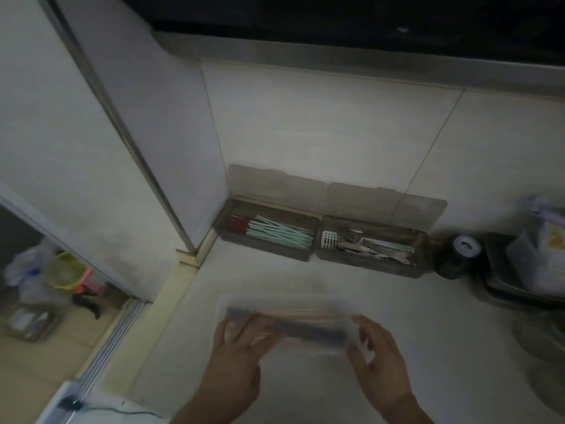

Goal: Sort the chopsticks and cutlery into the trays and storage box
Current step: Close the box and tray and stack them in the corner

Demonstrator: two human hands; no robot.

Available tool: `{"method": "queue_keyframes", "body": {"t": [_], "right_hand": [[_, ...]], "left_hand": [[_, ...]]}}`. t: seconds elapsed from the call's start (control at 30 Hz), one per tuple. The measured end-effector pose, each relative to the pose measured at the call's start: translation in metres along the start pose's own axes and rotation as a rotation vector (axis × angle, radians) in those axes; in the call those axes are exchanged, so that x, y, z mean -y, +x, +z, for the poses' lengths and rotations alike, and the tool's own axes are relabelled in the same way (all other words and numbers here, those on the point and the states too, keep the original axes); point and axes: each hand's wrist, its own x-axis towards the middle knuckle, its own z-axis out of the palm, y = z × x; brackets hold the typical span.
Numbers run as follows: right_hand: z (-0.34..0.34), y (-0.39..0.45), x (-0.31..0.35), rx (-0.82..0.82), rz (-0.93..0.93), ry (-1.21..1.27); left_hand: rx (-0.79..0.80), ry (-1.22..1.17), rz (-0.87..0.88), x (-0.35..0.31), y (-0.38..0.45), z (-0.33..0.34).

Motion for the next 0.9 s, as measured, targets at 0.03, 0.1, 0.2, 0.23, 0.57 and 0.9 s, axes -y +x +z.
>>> {"method": "queue_keyframes", "body": {"t": [0.03,0.1,0.2,0.23,0.57,0.9], "right_hand": [[0.002,-0.013,0.005,0.014,-0.006,0.013],[0.004,-0.030,0.014,0.026,0.034,0.053],[-0.002,-0.013,0.021,-0.059,0.102,0.045],[-0.005,0.003,0.023,-0.085,0.083,-0.004],[0.012,0.249,0.113,0.013,-0.245,-0.455],[0.072,0.296,0.124,-0.046,-0.168,-0.648]], "left_hand": [[-0.009,-0.085,-0.034,0.007,0.004,-0.004],[-0.063,-0.231,-0.094,0.017,0.016,-0.009],[-0.173,-0.409,-0.230,0.026,0.045,-0.019],[-0.183,-0.482,-0.293,0.029,0.057,-0.025],[-0.206,-0.739,-0.683,0.097,0.172,-0.067],[-0.158,-0.688,-0.643,0.140,0.178,-0.064]]}}
